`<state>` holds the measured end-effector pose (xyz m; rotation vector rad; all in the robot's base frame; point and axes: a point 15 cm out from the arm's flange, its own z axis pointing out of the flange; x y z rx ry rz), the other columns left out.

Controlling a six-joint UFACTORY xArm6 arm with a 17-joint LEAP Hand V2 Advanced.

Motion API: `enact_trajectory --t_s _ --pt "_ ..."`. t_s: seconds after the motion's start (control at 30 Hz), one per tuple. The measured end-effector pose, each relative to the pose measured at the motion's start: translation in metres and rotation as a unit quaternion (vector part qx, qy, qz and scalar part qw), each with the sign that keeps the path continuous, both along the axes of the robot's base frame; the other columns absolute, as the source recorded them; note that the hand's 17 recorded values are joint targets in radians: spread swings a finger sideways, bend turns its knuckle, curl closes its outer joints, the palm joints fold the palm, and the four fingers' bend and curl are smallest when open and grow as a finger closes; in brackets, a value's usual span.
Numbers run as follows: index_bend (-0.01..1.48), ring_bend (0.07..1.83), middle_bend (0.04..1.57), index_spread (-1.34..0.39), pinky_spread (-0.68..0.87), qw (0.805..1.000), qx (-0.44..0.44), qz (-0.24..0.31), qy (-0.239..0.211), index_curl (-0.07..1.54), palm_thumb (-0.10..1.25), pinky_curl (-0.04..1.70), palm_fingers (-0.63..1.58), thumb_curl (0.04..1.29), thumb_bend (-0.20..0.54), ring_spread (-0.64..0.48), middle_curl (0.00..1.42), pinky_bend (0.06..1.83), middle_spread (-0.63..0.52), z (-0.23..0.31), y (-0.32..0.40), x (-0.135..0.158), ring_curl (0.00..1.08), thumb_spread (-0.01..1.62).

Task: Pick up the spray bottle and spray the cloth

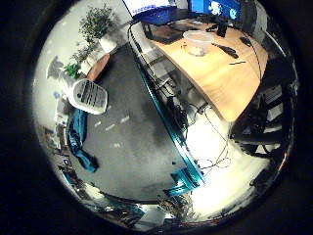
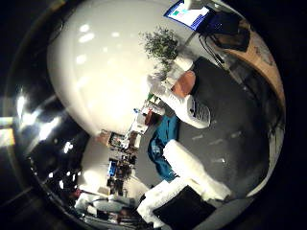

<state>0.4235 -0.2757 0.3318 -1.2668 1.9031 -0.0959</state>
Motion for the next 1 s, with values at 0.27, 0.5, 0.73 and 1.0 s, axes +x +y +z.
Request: enact_trajectory --t_s 0.27,0.5,0.73,1.0 --pt "0.14 0.35 0.2 -0.22 0.38 0.998 0.046 -0.002 -0.031 0.21 0.65 0.34 0.0 0.3 -0.02 0.2 0.33 0.46 0.19 -0.002 0.01 0.023 0.29 1.15" --pt "0.15 0.38 0.21 -0.21 0.37 0.986 0.126 0.02 -0.107 0.22 0.67 0.33 0.03 0.32 -0.019 0.18 0.34 0.46 0.18 0.006 0.037 0.051 0.28 1.13" --pt "0.15 0.4 0.23 -0.2 0.37 0.978 0.164 0.019 -0.128 0.24 0.68 0.32 0.06 0.32 -0.017 0.16 0.34 0.45 0.15 0.005 0.052 0.07 0.28 1.11" --pt "0.14 0.4 0.22 -0.21 0.36 0.97 0.199 0.041 -0.133 0.24 0.67 0.32 0.06 0.31 -0.024 0.14 0.34 0.46 0.13 -0.009 0.085 0.094 0.27 1.08"
